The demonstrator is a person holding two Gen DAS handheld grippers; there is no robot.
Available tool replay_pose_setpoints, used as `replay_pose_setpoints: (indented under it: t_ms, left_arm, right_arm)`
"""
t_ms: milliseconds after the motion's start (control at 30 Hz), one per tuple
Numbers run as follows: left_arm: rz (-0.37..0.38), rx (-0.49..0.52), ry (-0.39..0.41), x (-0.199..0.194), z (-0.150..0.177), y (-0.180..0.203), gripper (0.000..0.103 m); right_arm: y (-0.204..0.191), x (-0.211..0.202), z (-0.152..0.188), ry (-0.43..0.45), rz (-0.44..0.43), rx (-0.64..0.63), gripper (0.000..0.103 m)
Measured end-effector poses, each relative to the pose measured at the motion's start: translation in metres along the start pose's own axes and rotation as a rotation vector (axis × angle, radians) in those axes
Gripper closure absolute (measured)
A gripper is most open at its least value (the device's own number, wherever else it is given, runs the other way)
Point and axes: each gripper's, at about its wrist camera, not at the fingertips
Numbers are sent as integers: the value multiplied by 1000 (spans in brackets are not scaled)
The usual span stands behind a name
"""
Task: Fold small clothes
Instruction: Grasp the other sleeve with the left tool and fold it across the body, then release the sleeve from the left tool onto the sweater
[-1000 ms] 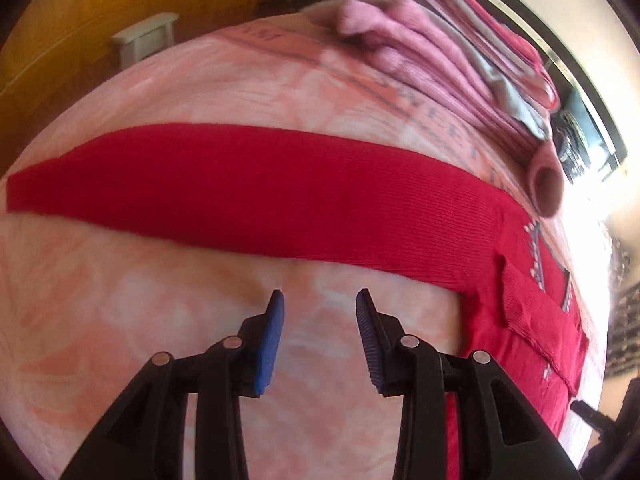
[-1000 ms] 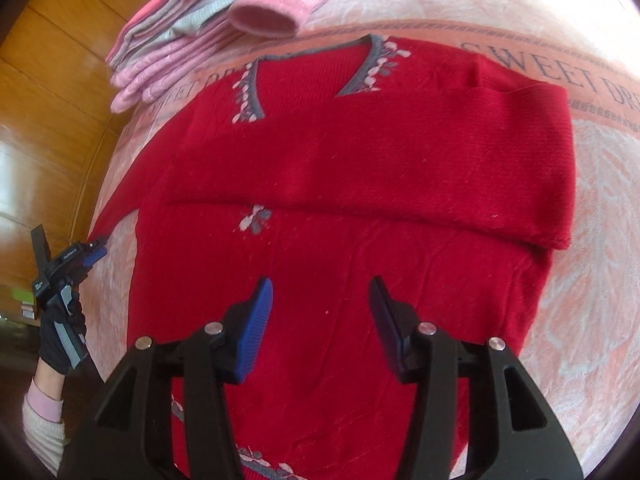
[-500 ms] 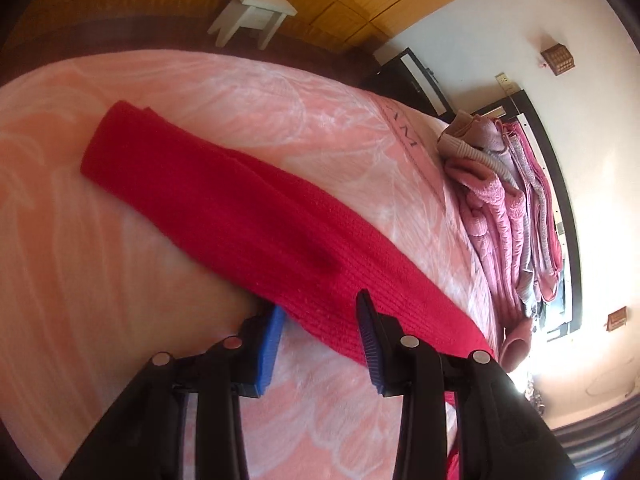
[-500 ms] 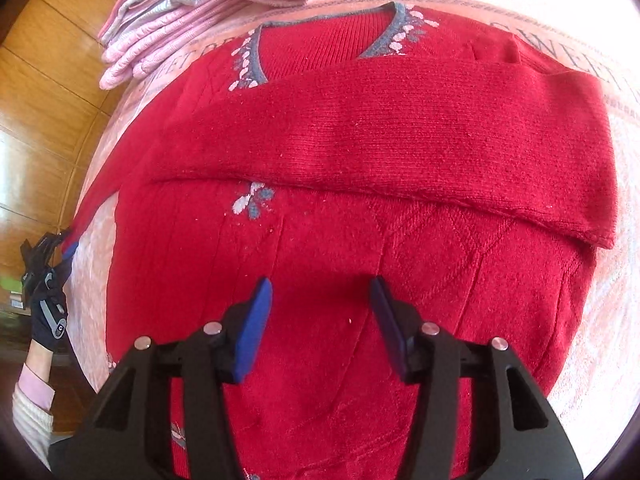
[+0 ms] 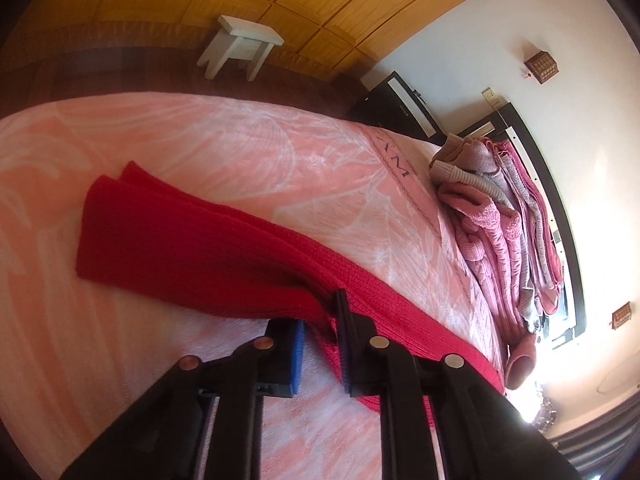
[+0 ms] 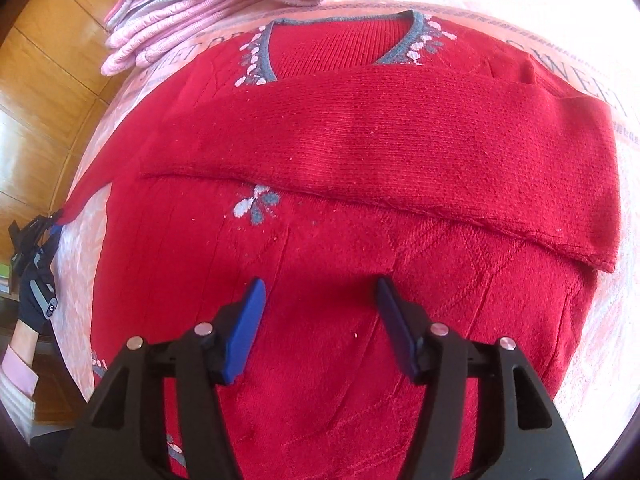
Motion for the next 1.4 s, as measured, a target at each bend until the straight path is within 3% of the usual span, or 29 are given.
replay_pose_setpoints:
  t_ms: [300,500,900,1400]
  left_arm:
    - [-4,49,69,-9,10,23,93]
    - [24,167,72,-8,39,70,95]
    - [204,466,-118,19,194,202,95]
    - [313,666,-279,34,348,272,95]
  right_arm:
    - [8,-10,6,14,-33,38,46]
    - [20,-21,11,25,-20,65,46]
    - [64,-44,22,76,-30,180,46]
    - [110,-61,43,110,16,261,46]
Point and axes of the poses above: each gripper's, at about its wrist camera, not at the fingertips, and x roughly the way its jaws point, y to its right, z to its underside, and after that the axes turned 14 degrees about -x, right-handed
